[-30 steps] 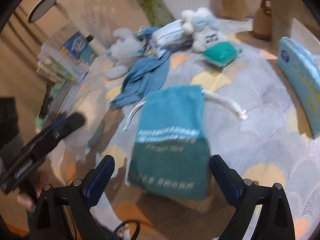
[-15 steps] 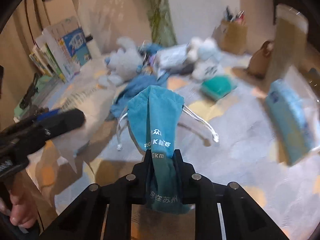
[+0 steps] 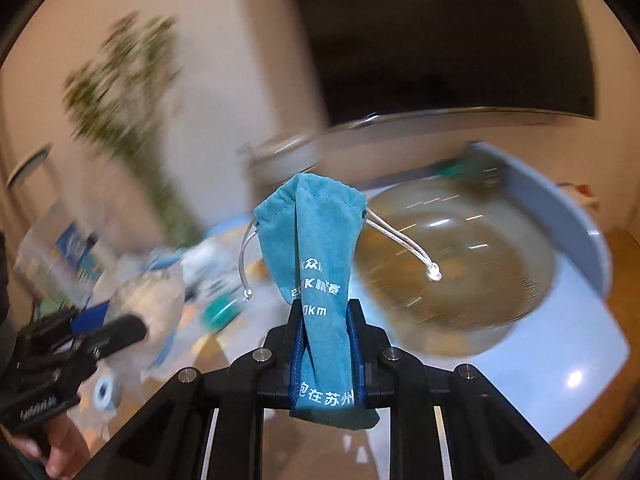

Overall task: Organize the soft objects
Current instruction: 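Carry the teal bag and white pouch over to the glass bowl, then open both grippers to drop the bag and pouch into the bowl, then move both grippers back over the items on the bed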

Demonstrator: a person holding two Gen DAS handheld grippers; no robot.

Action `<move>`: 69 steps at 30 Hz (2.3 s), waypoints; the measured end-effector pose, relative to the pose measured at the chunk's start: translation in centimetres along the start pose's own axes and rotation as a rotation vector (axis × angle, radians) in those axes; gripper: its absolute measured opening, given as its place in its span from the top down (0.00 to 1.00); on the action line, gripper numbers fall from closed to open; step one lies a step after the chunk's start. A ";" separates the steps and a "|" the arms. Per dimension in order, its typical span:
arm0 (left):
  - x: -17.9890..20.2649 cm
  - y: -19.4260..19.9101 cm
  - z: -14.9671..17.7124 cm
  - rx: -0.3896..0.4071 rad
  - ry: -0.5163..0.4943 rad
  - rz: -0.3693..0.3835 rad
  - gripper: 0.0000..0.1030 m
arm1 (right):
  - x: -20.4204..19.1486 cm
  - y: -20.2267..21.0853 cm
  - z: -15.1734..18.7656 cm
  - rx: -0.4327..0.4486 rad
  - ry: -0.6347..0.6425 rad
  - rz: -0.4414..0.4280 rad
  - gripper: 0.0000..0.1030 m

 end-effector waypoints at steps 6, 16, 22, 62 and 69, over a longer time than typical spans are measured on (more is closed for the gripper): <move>4.5 -7.2 -5.1 -0.042 -0.048 0.015 0.67 | 8.6 -1.2 -4.6 0.007 -0.198 0.096 0.81; 5.1 -15.6 -7.1 -0.106 -0.011 0.020 0.42 | 13.7 -7.0 -5.8 -0.170 -0.339 0.126 0.65; 5.7 -13.5 -6.9 -0.075 -0.033 0.064 0.36 | 15.4 -5.8 -4.9 -0.162 -0.379 0.117 0.42; -20.8 13.7 21.5 -0.104 0.439 -0.345 0.20 | -16.1 -12.8 9.9 -0.310 0.115 -0.251 0.24; -21.0 10.4 24.7 -0.195 0.454 -0.301 0.20 | -12.8 -15.3 10.3 -0.334 0.020 -0.220 0.24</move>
Point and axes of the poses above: each gripper's, at about its wrist camera, not at the fingertips, and y roughly against the way its jaws point, x to its right, z to its underside, the point moved 1 cm from there along -y, roughly the way its jaws point, and after that the axes turned 4 degrees about -y, right-handed, at the moved point
